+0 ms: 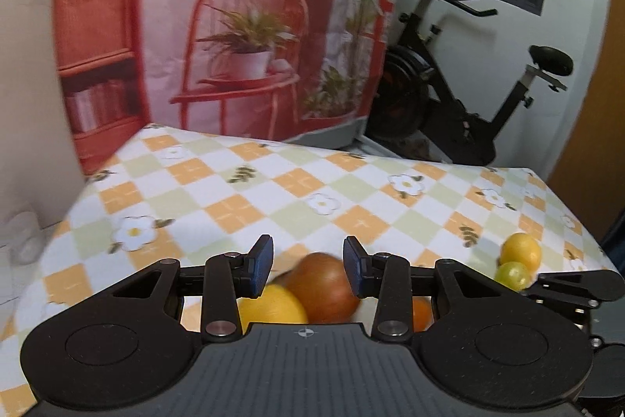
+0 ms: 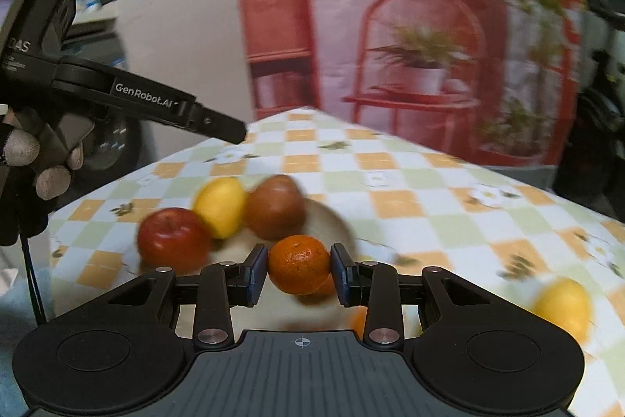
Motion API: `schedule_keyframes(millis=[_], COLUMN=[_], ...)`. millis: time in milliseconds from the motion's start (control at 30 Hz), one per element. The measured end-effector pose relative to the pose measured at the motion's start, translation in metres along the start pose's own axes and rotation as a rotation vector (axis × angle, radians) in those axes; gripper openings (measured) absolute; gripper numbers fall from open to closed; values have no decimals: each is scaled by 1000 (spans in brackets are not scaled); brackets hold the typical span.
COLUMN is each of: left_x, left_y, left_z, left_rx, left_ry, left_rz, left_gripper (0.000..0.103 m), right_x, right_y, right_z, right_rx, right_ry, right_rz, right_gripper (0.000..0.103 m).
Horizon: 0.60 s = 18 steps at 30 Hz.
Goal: Organize fruits
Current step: 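Carry the tangerine with the left tool onto the plate, release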
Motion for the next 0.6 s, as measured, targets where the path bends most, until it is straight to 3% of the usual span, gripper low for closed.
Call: schedule_keyframes(millis=[267,600], left_x=[15,20], left_y=[-6,-6], left_z=[-31,-36], left_rx=[-14,0], left_ry=[-67,-74], left_rz=[-5,-1], left_gripper=[42,42], right_x=[-32,-28], right_y=[61,83], right_z=[-31,-32], right_rx=[-47,-58], right_ry=[7,73], right_rz=[-87,-133], right_gripper=[32,36])
Point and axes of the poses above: each gripper's, at about its wrist camera, not at the fingertips, and y roughly the way its jaws point, z to its right, x to its underside, the point moved 4 cm from there along y, roughly the way its jaws point, and after that the axes turned 14 degrees about -z, right-handed, at the moved point
